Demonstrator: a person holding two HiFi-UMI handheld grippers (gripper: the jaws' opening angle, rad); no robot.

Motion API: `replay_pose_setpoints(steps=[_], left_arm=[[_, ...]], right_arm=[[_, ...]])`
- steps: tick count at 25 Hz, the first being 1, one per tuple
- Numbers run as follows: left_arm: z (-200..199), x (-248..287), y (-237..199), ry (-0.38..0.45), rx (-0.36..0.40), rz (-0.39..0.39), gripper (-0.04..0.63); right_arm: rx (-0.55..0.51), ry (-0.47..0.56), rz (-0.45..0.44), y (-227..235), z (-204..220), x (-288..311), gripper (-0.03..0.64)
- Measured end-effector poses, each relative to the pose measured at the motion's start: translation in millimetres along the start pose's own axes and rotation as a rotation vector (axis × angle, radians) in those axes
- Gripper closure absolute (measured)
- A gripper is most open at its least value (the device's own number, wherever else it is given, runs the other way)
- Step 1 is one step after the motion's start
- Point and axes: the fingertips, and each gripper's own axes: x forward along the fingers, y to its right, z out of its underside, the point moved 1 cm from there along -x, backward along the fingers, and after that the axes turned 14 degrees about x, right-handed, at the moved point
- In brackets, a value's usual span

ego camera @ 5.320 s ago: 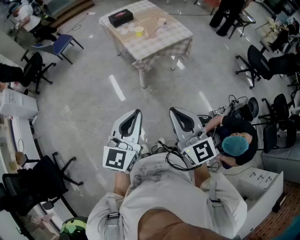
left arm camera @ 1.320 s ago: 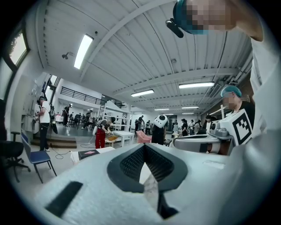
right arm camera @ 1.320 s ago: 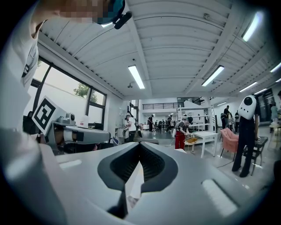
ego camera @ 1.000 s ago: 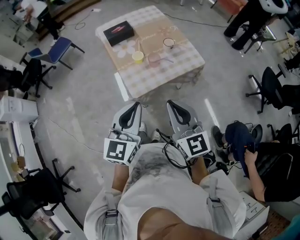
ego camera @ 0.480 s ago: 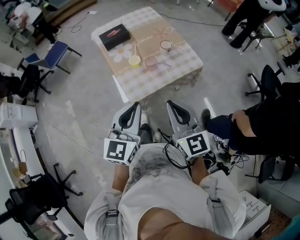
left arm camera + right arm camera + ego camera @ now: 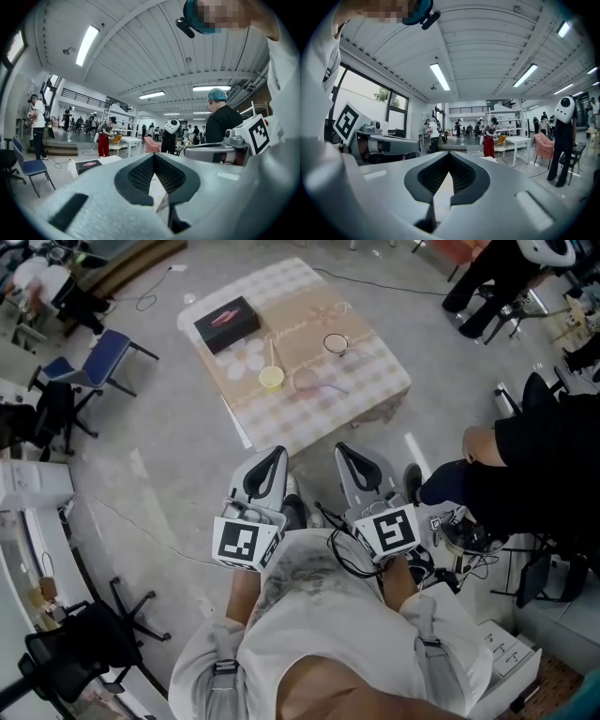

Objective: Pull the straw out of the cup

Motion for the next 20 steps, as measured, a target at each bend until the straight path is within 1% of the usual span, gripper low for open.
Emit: replay_pose_setpoints(steps=[9,14,20], left_arm=[[16,44,-53,-0.007,-0.023,0.045,0.591],[27,63,-74,-0.014,-0.038,0.078,0.591],[38,84,-96,-0.024,-0.033,0.134,0.591]], right_arm=[[0.004,-0.043,0.04,21,1,65,0.607],[0.032,-0.049,0.054,29,6,93,0.607],[0.03,-0.065,0.095,40,11,122,0.607]])
